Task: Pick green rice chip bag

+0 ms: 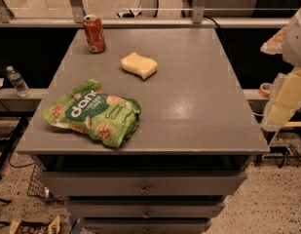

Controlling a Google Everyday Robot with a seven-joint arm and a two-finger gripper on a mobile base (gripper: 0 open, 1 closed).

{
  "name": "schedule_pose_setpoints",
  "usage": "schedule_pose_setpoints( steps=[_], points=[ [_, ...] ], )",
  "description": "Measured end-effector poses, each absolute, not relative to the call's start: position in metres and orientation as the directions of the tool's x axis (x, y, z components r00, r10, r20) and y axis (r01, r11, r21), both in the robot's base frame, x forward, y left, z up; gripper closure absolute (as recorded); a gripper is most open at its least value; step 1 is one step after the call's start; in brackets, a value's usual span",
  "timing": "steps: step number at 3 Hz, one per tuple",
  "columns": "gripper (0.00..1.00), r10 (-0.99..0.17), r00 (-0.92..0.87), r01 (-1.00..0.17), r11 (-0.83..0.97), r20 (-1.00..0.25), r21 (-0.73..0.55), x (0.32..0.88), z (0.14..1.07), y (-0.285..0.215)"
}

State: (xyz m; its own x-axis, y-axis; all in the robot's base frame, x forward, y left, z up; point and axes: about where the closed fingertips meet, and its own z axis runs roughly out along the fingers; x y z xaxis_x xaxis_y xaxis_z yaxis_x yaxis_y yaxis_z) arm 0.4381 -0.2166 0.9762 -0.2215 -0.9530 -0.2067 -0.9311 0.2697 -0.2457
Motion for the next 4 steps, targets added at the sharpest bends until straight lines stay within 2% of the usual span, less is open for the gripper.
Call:
schedule_pose_setpoints(
  steps=[1,3,4],
  points=[
    [0.0,-0.953,-0.221,-0.931,0.27,-0.207,-0.246,0.438,0.976,-0.217],
    [0.0,-0.97,0.019,-0.993,0.008,-0.241,-0.114,0.458,0.93,-0.102],
    [0.0,-0.954,0.146,-0.989,-0.14,-0.26,-0.043,0.468,0.903,-0.043]
  ],
)
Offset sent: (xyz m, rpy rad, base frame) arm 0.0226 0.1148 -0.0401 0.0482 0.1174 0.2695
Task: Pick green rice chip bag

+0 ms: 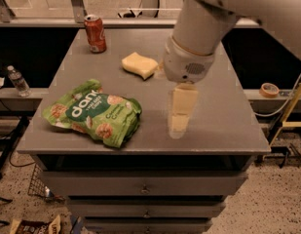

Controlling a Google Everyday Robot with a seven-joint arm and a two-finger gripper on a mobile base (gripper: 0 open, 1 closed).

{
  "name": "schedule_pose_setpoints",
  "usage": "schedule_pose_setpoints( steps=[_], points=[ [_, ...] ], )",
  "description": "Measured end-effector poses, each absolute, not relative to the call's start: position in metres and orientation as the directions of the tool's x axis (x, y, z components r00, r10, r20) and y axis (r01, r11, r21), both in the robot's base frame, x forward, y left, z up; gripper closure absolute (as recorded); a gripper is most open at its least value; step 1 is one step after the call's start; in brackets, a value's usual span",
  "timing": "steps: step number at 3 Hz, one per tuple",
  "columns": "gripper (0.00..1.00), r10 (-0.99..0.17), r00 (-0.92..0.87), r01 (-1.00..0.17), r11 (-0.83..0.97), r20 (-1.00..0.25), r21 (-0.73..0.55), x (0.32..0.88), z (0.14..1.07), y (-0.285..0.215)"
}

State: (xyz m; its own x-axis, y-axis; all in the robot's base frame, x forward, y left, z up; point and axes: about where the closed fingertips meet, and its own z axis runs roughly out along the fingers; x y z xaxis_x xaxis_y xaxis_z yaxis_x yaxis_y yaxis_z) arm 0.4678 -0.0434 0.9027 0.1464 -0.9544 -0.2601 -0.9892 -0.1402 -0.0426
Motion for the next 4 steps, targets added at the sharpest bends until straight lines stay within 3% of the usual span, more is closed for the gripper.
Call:
schedule_pose_setpoints(
  steps=[2,4],
  points=[
    [0.0,-0.948,0.176,-0.984,-0.169,-0.264,-0.05,0.476,0.898,-0.022],
    [0.0,-0.951,0.204,-0.979,-0.199,-0.232,-0.045,0.524,0.904,0.026]
  ],
)
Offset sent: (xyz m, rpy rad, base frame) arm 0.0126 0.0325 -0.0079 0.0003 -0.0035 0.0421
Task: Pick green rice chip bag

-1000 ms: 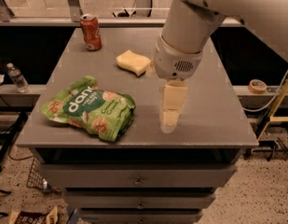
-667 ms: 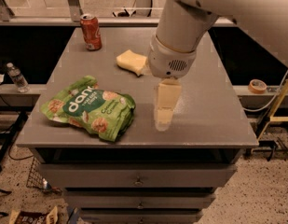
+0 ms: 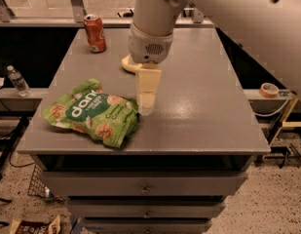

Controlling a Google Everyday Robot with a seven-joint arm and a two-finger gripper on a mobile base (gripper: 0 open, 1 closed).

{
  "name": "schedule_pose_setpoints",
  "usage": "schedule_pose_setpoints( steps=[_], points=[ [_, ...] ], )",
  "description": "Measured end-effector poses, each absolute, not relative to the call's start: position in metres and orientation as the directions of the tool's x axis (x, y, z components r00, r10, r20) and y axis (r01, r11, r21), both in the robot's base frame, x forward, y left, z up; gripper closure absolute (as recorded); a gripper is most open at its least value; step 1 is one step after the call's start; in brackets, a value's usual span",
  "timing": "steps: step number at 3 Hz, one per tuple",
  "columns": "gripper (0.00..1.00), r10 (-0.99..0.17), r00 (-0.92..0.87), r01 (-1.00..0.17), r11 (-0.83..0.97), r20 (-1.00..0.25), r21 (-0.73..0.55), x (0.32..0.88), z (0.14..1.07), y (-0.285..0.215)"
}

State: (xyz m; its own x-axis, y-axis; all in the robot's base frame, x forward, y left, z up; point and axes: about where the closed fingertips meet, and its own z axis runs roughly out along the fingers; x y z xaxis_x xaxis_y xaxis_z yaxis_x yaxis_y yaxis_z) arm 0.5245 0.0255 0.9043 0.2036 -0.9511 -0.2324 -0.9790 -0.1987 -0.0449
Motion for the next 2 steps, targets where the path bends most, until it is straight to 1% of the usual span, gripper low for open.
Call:
schedule_pose_setpoints(
  steps=[2],
  points=[
    [0.0,-0.954,-0.035,-0.999,0.028,-0.298,0.027,0.552,0.881,0.06]
  ],
)
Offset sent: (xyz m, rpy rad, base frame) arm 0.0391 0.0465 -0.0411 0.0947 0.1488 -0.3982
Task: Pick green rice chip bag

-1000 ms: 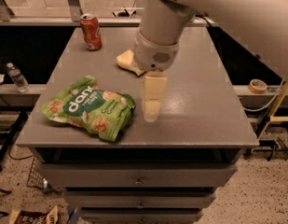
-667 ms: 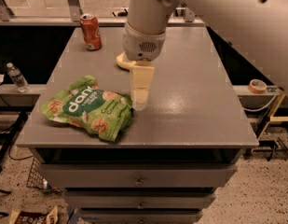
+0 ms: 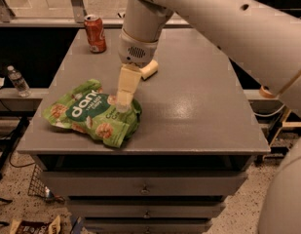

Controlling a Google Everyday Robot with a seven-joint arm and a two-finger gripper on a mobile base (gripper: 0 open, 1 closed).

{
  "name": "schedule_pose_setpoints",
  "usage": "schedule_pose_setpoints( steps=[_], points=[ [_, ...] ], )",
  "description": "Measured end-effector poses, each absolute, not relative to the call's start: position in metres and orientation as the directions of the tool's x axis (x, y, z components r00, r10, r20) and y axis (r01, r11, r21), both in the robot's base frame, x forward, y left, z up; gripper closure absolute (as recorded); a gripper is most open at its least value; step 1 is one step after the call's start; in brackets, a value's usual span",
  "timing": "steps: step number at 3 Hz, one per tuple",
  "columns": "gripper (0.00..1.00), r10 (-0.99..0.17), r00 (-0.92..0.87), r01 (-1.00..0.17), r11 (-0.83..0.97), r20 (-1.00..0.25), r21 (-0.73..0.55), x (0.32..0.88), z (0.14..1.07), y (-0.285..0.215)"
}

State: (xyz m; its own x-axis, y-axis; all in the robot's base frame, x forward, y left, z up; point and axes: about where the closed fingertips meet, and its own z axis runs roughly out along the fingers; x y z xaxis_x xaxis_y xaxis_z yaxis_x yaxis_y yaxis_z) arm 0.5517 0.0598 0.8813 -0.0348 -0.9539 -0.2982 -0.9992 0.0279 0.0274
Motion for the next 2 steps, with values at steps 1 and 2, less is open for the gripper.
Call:
schedule_pose_setpoints(
  steps=[1,2],
  points=[
    [0.0,-0.934,-0.089,-0.996,0.075,-0.346,0.056,0.553,0.8803,0.0751],
    [0.0,-0.932,-0.092,-0.995,0.077,-0.349,0.058,0.5528,0.8804,0.0764]
  ],
)
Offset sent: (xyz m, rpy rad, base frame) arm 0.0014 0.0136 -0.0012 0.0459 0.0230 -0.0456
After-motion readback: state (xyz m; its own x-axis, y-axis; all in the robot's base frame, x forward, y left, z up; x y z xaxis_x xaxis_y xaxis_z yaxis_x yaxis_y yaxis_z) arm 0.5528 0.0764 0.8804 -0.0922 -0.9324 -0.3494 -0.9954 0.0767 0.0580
